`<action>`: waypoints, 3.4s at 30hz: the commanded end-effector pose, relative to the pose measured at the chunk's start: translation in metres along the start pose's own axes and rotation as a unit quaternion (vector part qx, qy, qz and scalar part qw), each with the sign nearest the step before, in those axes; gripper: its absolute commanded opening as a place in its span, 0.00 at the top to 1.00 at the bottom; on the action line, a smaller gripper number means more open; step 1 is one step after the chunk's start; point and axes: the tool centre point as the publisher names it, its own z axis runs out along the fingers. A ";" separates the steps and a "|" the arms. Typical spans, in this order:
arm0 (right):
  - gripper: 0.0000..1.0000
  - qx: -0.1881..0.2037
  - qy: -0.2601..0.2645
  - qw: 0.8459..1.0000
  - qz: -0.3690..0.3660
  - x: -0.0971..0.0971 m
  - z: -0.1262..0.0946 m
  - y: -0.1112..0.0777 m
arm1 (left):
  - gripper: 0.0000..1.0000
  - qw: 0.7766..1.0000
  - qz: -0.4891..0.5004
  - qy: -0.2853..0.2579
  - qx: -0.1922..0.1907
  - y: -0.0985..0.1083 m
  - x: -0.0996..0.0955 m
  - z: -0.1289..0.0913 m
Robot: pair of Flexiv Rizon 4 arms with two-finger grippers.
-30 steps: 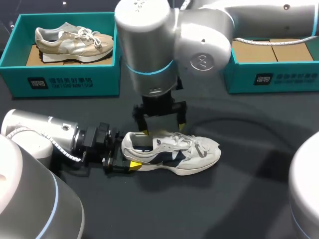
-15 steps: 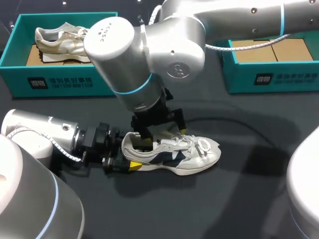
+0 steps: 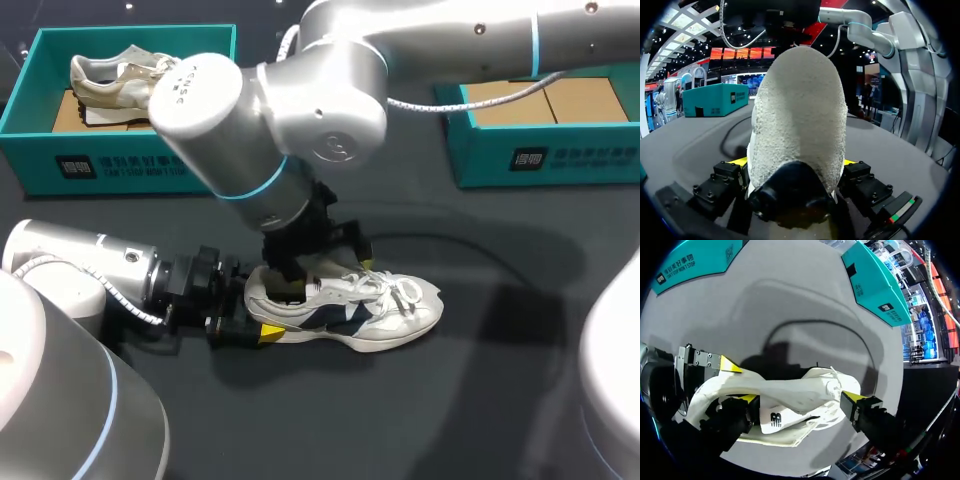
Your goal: Take the shoe out of the shoebox, open the shoe tongue, remove and reinsert the insole, then place the shoe into the shoebox
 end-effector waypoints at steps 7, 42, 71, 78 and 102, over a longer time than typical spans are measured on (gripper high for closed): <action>0.00 0.007 -0.037 0.999 0.027 0.017 -0.012 -0.010 | 1.00 1.000 0.000 -0.002 -0.001 0.002 -0.001 0.001; 0.51 0.004 -0.067 0.995 0.071 -0.011 -0.001 -0.026 | 1.00 1.000 0.000 -0.002 -0.001 0.002 -0.001 0.001; 0.78 0.052 -0.012 0.989 0.138 -0.037 -0.013 -0.028 | 1.00 1.000 0.000 -0.002 -0.001 0.002 -0.001 0.001; 1.00 0.079 0.040 0.990 0.112 -0.052 -0.015 -0.024 | 1.00 1.000 0.000 -0.002 -0.001 0.002 -0.001 0.001; 1.00 0.116 0.098 0.986 0.064 -0.071 -0.008 -0.022 | 1.00 1.000 0.000 -0.002 -0.001 0.002 -0.001 0.001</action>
